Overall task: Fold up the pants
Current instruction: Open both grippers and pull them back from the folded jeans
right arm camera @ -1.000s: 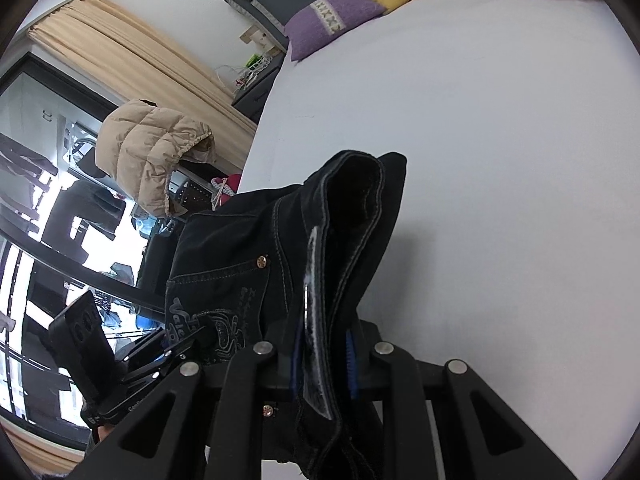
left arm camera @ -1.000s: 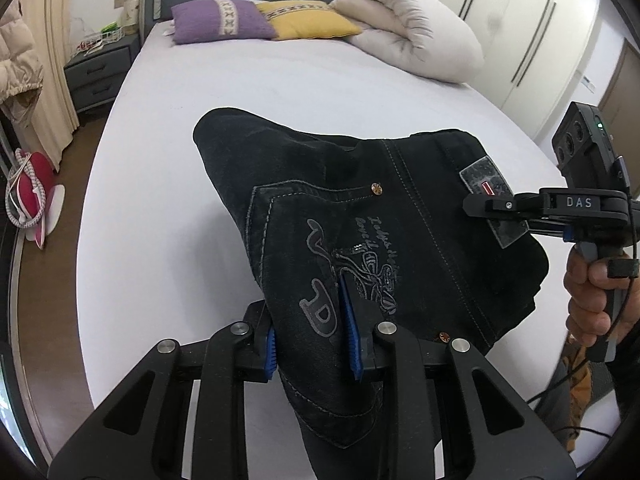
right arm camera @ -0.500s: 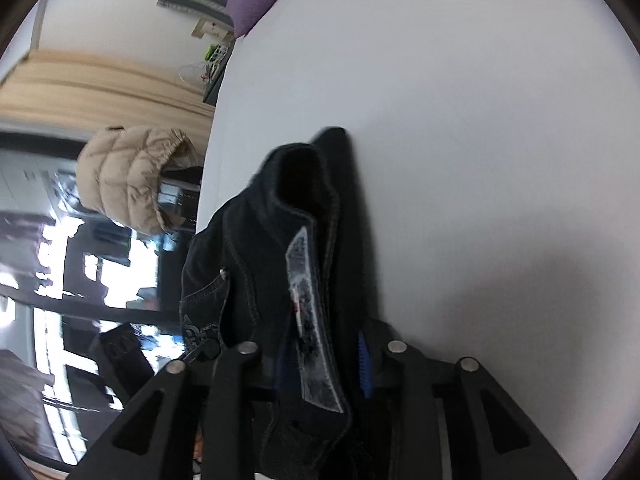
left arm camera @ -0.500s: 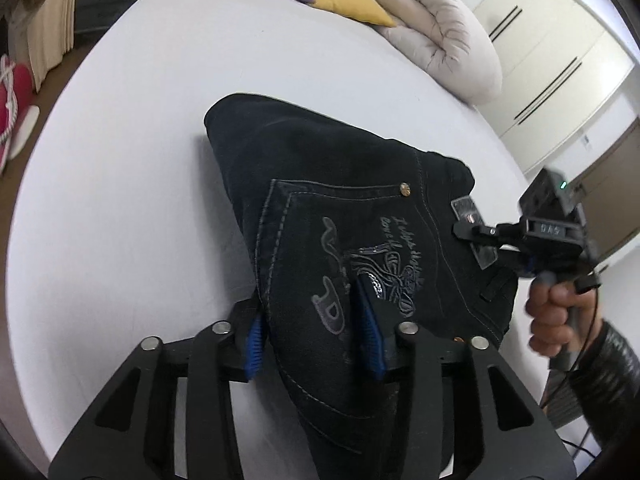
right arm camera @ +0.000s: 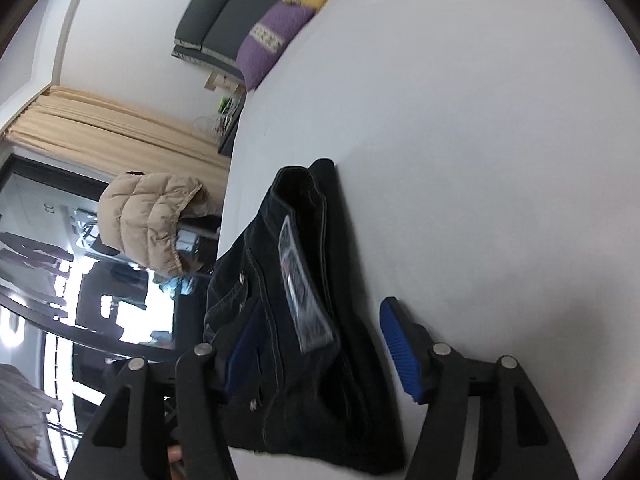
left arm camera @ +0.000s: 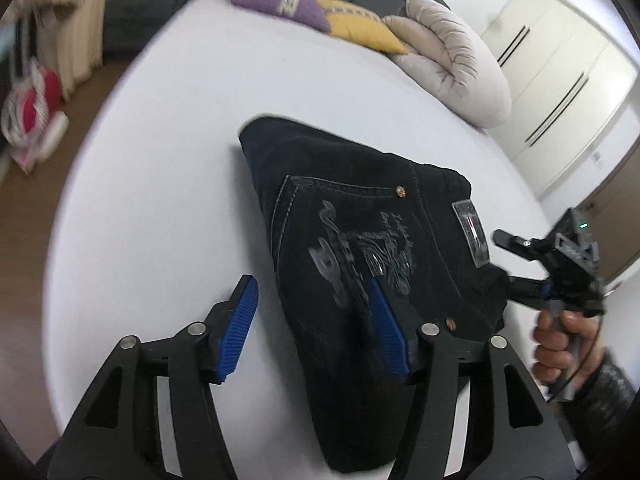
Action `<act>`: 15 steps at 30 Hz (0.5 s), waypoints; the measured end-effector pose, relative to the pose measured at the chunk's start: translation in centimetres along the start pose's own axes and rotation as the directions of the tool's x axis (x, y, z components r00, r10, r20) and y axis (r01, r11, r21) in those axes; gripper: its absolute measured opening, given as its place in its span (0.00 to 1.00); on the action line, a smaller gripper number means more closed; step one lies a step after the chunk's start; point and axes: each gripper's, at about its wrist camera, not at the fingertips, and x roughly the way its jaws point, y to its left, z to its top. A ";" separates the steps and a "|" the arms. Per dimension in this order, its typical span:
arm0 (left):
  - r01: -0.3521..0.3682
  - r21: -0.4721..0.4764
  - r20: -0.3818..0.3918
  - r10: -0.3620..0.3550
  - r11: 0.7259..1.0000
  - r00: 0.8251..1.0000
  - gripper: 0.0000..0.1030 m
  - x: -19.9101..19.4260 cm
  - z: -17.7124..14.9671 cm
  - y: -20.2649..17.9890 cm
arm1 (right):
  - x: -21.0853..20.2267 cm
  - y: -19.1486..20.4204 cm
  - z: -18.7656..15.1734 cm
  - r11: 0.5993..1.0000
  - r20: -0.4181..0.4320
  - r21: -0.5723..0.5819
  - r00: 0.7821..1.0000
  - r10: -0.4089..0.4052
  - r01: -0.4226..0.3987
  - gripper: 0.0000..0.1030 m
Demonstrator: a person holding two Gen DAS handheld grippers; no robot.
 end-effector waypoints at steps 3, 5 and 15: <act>-0.099 0.100 0.118 0.087 0.990 0.989 0.69 -4.2 -1.6 -3.4 | -2.4 1.1 -1.6 0.998 0.061 -0.033 0.997 -0.051 0.053 0.63; -0.157 0.136 0.224 0.124 0.978 0.967 0.87 -7.5 -2.6 -6.0 | -4.1 2.5 -2.7 0.993 0.107 -0.077 0.991 -0.084 0.092 0.63; -0.410 0.173 0.566 0.250 0.896 0.785 1.00 -21.5 -5.9 -15.4 | -13.9 12.0 -8.7 0.887 0.448 -0.319 0.878 -0.168 0.333 0.91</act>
